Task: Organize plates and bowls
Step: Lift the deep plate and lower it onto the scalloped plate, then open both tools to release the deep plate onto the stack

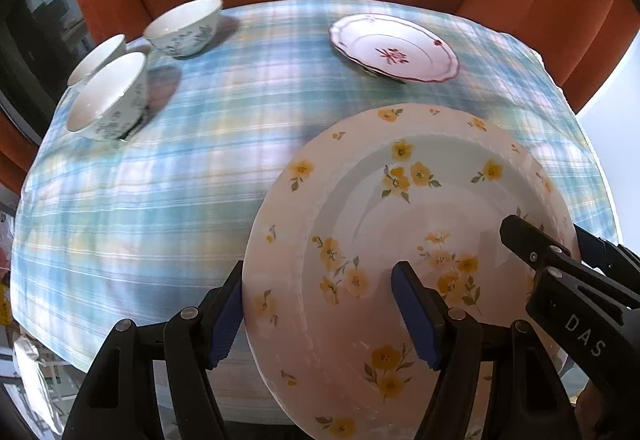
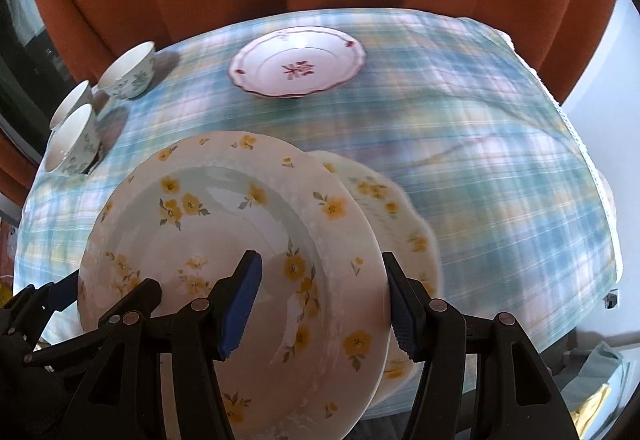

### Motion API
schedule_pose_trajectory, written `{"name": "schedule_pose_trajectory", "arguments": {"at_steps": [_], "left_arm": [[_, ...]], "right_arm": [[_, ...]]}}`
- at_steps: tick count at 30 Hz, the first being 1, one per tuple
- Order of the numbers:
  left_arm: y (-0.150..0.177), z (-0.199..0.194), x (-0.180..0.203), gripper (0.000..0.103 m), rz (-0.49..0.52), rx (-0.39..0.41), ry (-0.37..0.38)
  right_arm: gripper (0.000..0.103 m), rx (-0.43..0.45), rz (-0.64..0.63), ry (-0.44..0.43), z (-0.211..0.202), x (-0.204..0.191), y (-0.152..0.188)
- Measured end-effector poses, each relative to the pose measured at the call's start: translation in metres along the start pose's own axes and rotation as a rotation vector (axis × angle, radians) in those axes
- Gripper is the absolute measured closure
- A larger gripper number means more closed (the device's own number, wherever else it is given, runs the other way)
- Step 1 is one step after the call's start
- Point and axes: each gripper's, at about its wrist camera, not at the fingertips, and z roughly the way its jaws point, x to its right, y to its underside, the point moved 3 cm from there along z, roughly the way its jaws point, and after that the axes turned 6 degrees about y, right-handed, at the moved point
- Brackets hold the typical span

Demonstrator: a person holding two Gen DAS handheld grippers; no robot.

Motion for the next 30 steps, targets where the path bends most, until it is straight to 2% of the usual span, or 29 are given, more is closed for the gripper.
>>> {"name": "schedule_pose_trajectory", "arguments": {"at_steps": [8, 14, 19, 24, 30], "left_arm": [[0.000, 0.018, 0.040, 0.032, 0.007, -0.007, 0.018], [0.001, 0.036, 0.058, 0.032, -0.017, -0.045, 0.026], [0.002, 0.048, 0.062, 0.030, -0.059, -0.068, 0.027], [0.003, 0.055, 0.056, 0.030, -0.119, -0.076, 0.027], [0.001, 0.054, 0.055, 0.029, -0.111, -0.069, -0.007]], "right_arm": [[0.040, -0.001, 0.007, 0.014, 0.012, 0.043, -0.002], [0.040, -0.025, -0.003, 0.017, 0.027, 0.065, -0.003], [0.040, -0.048, -0.025, 0.018, 0.040, 0.073, -0.004], [0.040, -0.034, -0.082, 0.015, 0.043, 0.067, -0.006], [0.040, -0.040, -0.087, -0.012, 0.048, 0.066, -0.009]]}}
